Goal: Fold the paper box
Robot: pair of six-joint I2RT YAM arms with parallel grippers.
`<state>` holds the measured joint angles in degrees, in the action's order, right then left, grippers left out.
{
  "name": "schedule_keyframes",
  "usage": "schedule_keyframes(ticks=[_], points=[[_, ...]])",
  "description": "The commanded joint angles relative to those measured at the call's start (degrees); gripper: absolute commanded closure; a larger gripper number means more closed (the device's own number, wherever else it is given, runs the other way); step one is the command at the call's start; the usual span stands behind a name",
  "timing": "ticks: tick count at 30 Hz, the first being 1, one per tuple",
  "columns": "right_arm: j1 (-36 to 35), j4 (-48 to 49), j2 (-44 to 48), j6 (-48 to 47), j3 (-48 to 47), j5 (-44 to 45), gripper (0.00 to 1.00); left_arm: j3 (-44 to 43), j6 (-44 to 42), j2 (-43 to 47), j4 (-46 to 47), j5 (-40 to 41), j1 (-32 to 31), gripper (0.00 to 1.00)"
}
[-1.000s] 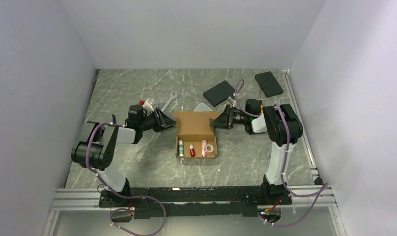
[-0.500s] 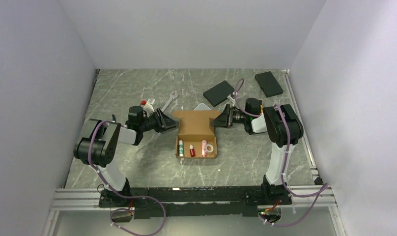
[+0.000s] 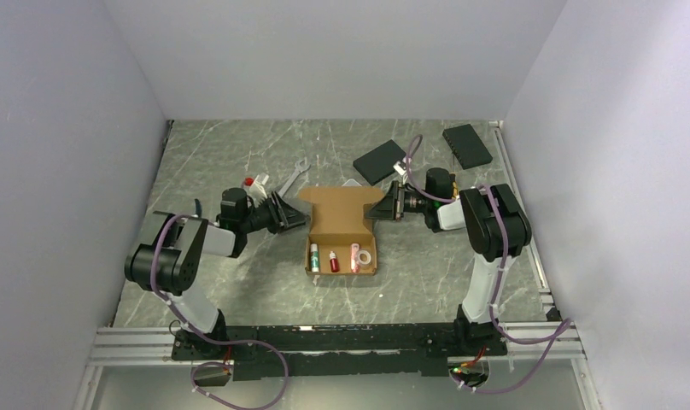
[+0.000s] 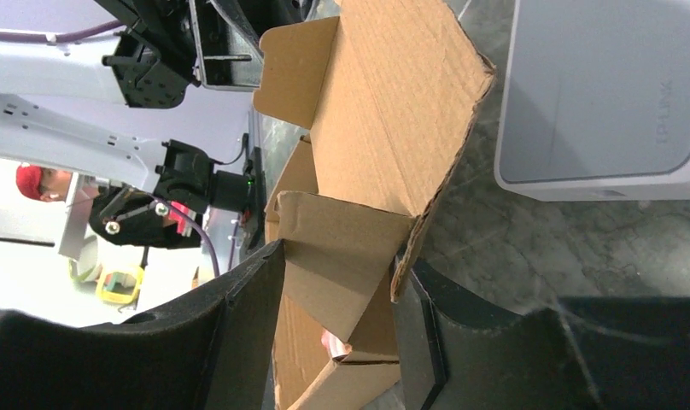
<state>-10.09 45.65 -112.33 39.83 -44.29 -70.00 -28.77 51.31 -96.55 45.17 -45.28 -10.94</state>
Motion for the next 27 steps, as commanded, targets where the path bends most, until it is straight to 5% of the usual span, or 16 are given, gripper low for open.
schedule_keyframes(ticks=[1,19,27], points=[[-0.4,-0.1,4.3,-4.7,0.5,-2.0,0.49,0.7,-0.7,2.9,4.4,-1.9,0.1,0.55],[-2.0,-25.2,10.4,-31.8,-2.9,-2.7,0.5,2.3,-3.0,7.3,2.7,-3.1,0.1,0.55],[-2.0,-29.1,12.7,-37.6,-3.0,-2.1,0.5,2.7,-3.9,8.4,1.9,-4.0,0.1,0.55]])
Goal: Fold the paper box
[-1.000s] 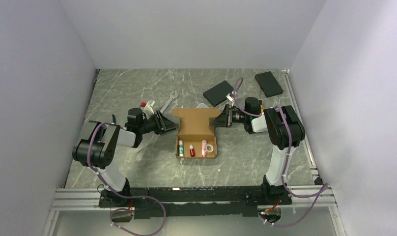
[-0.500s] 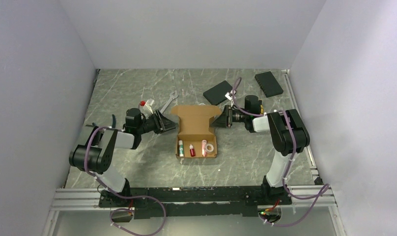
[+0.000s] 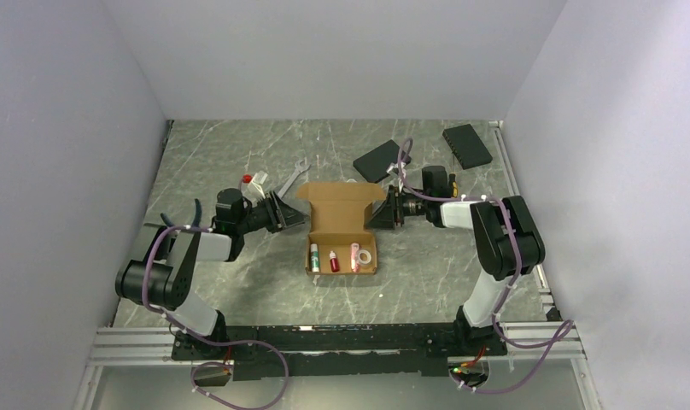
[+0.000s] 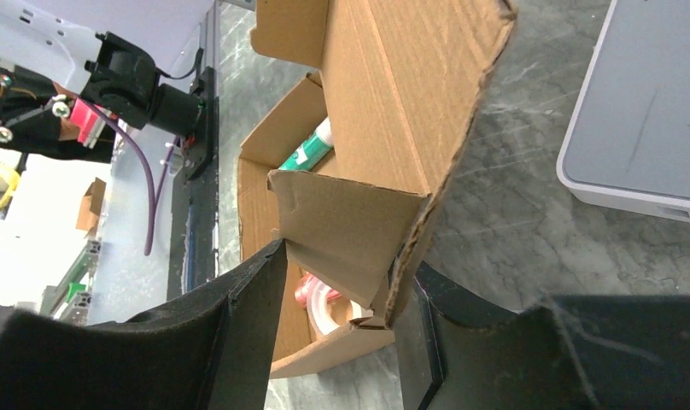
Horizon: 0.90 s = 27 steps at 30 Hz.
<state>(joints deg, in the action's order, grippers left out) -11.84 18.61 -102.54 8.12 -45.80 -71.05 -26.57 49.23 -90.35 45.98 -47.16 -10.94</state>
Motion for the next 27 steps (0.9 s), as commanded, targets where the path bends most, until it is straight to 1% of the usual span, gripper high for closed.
schedule_keyframes(ticks=[1,9,23,27], points=[[-0.2,-2.1,3.3,-6.2,-1.4,-1.0,0.5,0.5,-1.9,2.2,1.0,-2.2,0.1,0.55],[-0.3,-1.9,5.6,-8.4,-0.5,-0.9,0.49,0.8,-1.5,2.3,2.0,-3.2,0.1,0.55],[-1.0,-1.9,8.2,-12.5,0.6,-1.1,0.48,1.3,-2.6,5.5,-0.4,-4.0,0.0,0.55],[-1.6,-2.9,9.4,-15.8,1.1,-1.2,0.48,1.5,-3.0,6.5,-1.4,-4.1,0.0,0.55]])
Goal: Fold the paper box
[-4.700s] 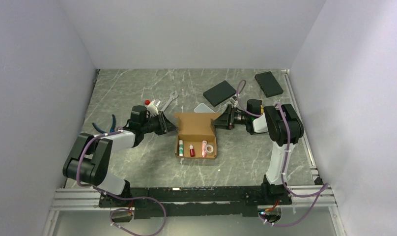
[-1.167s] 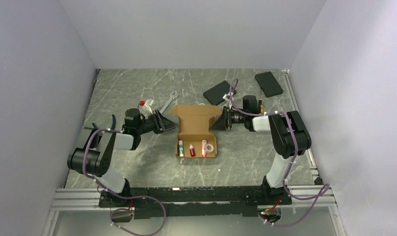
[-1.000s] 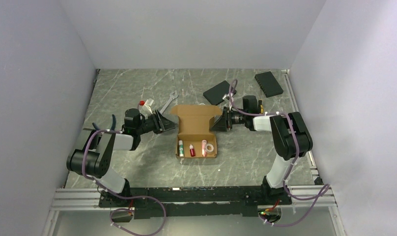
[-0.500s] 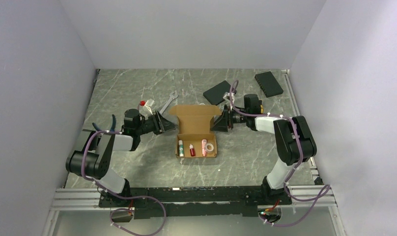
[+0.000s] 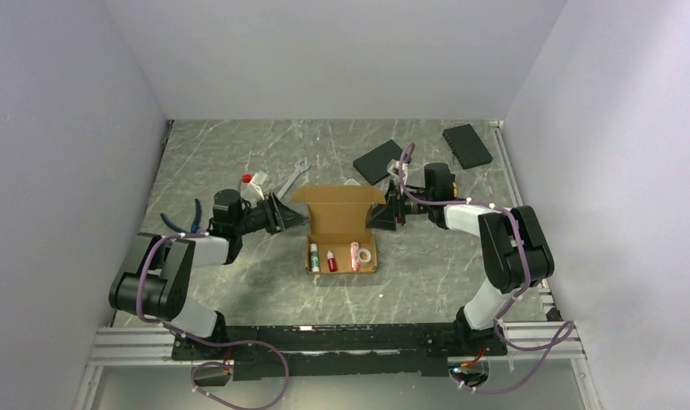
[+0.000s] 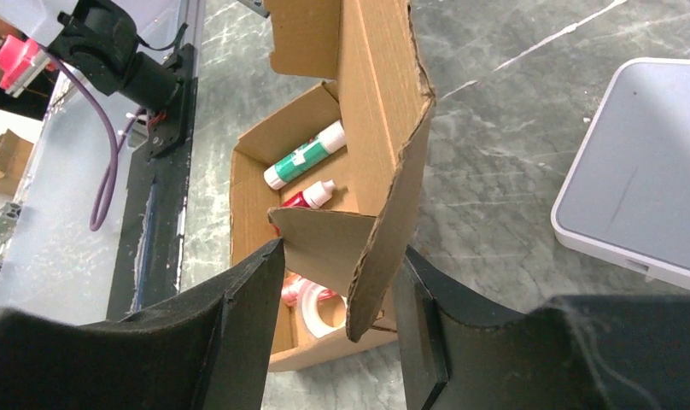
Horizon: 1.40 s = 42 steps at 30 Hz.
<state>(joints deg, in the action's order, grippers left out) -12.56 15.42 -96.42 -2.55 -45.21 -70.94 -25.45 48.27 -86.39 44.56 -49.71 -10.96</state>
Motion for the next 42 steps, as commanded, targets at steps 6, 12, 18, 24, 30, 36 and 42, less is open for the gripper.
schedule_keyframes(ticks=[6,12,18,24,30,36,42], points=[[-1.0,-4.6,4.9,-11.2,0.0,-0.9,0.49,0.9,-3.0,4.3,-1.8,-1.5,0.1,0.55],[-1.1,-7.3,5.6,-15.0,-0.2,-1.3,0.5,1.8,-3.4,5.6,-2.7,-1.5,0.1,0.55],[-1.1,-12.8,5.8,-21.5,-1.0,-0.9,0.5,2.7,-3.8,6.7,-3.5,-1.5,0.0,0.55],[-1.1,-15.2,6.5,-25.9,-1.2,0.1,0.5,3.4,-3.7,6.7,-3.2,-1.6,-0.1,0.55],[-1.3,-16.9,8.3,-28.8,-0.5,0.9,0.5,3.5,-3.8,6.7,-3.2,-1.5,-0.4,0.55],[-1.7,-18.0,10.3,-32.3,0.2,1.4,0.49,3.8,-4.5,7.6,-4.4,-0.8,-1.4,0.55],[-2.1,-20.2,11.2,-35.8,0.2,1.5,0.49,3.8,-4.8,8.3,-5.4,0.0,-2.1,0.55]])
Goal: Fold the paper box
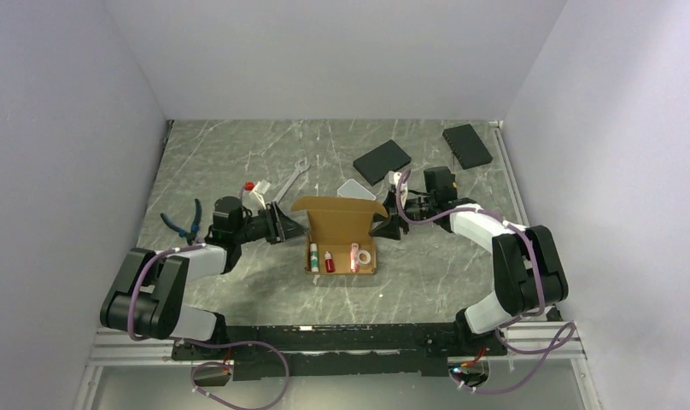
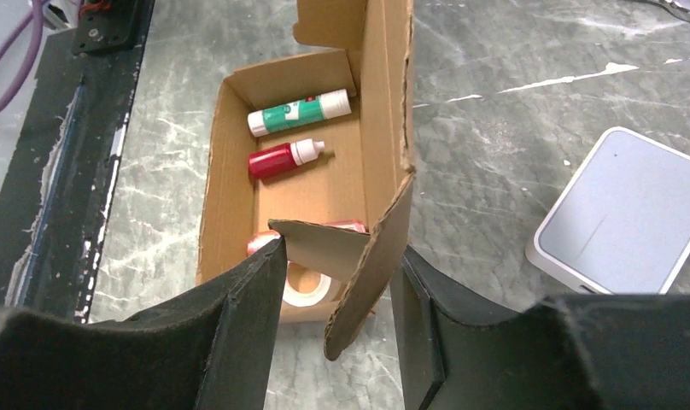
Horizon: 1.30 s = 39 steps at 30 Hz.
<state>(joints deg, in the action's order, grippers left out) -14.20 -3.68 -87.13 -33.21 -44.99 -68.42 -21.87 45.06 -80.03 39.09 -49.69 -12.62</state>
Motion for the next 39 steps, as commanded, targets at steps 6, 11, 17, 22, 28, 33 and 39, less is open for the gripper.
schedule_keyframes(ticks=[6,11,17,22,28,33,39], points=[[-1.2,-4.8,2.3,-10.3,-0.4,-0.4,0.49,0.7,-1.5,3.3,-1.0,1.0,-0.8,0.55],[-1.3,-5.8,3.1,-12.2,-0.3,-0.2,0.49,1.8,-0.7,5.5,-2.3,3.2,-1.4,0.54],[-1.5,-6.6,4.0,-13.7,0.0,0.2,0.49,3.3,0.5,9.4,-4.5,5.7,-2.2,0.54],[-2.3,-7.5,4.7,-15.2,-0.1,0.8,0.49,3.3,1.1,11.8,-7.9,6.7,-2.9,0.54],[-3.3,-9.6,5.0,-18.0,-0.3,2.4,0.49,3.4,2.0,10.6,-9.2,7.5,-3.6,0.53],[-3.6,-10.8,5.3,-19.8,-0.3,3.4,0.5,3.8,3.1,9.6,-7.3,6.7,-3.8,0.54],[-3.9,-11.7,5.5,-21.2,-0.4,4.4,0.5,3.7,4.2,12.6,-8.2,6.7,-5.0,0.54]])
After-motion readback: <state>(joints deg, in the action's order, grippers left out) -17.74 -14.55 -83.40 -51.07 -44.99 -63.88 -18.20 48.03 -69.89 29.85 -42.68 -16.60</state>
